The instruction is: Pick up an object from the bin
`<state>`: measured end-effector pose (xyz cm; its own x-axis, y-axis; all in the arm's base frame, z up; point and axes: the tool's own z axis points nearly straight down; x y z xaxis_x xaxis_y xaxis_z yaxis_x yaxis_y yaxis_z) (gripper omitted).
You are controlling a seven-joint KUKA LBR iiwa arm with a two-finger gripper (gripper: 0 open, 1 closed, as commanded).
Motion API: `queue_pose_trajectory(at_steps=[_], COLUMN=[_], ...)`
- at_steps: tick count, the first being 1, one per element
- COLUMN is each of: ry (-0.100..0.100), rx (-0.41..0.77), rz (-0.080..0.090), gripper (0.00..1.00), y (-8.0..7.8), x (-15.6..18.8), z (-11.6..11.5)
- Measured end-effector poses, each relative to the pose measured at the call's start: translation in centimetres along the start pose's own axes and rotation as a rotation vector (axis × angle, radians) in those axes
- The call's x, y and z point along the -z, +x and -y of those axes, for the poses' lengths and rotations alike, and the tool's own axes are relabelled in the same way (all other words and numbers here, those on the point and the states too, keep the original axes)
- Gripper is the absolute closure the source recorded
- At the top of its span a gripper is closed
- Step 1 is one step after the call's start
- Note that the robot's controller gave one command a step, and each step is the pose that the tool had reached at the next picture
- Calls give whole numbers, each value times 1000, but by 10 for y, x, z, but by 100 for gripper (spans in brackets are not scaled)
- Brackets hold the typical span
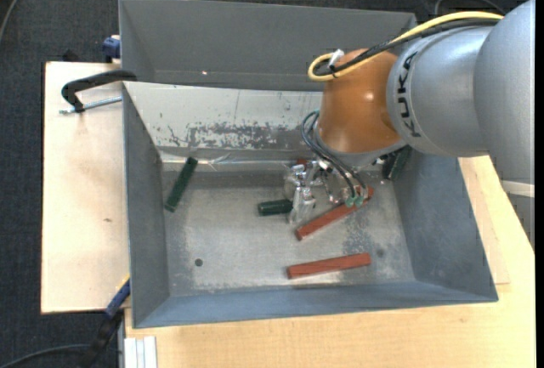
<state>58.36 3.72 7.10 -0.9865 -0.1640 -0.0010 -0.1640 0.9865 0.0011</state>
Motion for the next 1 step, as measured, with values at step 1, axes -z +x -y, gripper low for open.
queue_pose_trajectory(at_steps=[1], ry=[2], rx=[46], rz=[7], gripper=[100], y=[19], x=[155], z=[18])
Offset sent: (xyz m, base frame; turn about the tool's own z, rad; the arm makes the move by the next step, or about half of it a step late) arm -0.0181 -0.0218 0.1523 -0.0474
